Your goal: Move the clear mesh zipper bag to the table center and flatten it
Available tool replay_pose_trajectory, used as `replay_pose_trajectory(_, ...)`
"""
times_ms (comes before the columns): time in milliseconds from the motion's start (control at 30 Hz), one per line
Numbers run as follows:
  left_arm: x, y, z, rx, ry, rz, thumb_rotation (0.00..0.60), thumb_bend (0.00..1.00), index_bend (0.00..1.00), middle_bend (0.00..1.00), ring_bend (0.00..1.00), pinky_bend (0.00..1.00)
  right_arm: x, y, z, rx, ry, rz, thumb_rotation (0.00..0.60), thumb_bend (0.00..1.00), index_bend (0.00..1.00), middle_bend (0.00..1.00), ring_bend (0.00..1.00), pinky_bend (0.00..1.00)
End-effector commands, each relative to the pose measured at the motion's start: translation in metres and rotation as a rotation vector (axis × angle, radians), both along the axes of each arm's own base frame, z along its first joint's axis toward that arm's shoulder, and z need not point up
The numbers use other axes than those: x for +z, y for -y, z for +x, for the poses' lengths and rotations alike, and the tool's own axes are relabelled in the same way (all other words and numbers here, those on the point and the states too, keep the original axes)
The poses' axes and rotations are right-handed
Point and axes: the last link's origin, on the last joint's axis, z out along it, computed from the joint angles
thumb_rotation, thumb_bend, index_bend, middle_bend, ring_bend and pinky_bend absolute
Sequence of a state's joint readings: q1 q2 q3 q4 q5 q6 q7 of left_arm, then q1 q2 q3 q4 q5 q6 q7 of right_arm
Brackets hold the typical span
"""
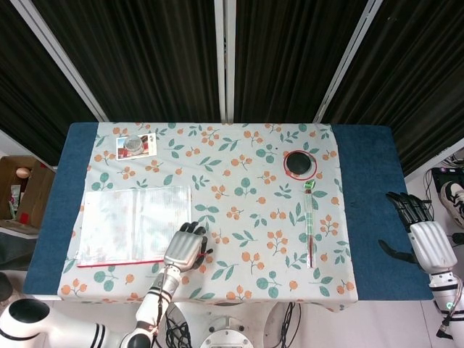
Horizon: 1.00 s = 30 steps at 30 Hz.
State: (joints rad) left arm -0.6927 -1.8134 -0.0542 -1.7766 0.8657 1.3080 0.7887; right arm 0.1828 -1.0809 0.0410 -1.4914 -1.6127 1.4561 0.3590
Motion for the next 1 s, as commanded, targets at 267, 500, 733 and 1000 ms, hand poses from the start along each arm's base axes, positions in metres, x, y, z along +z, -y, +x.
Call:
replay_pose_trajectory(267, 0.063, 0.017, 0.013, -0.131, 0.272, 0.277, 0.6, 0.41, 0.68, 0.35, 0.24, 0.21, -0.01, 0.033, 0.042, 0.157, 0.009, 0.085, 0.6, 0.16, 0.04, 0.08, 0.0, 0.0)
replay_pose_trajectory(500, 0.083, 0.023, 0.031, -0.212, 0.338, 0.358, 0.6, 0.41, 0.68, 0.52, 0.43, 0.33, -0.034, 0.068, 0.109, 0.347, 0.004, 0.224, 0.6, 0.16, 0.06, 0.08, 0.0, 0.0)
replay_pose_trajectory(733, 0.09, 0.025, 0.04, -0.232, 0.354, 0.389, 0.6, 0.41, 0.69, 0.63, 0.55, 0.38, -0.069, 0.098, 0.186, 0.485, -0.052, 0.399, 0.6, 0.16, 0.12, 0.09, 0.0, 0.0)
replay_pose_trajectory(1000, 0.098, 0.023, 0.042, -0.219, 0.365, 0.421, 0.6, 0.41, 0.69, 0.65, 0.56, 0.39, -0.113, 0.126, 0.261, 0.549, -0.122, 0.529, 0.6, 0.16, 0.26, 0.1, 0.0, 0.0)
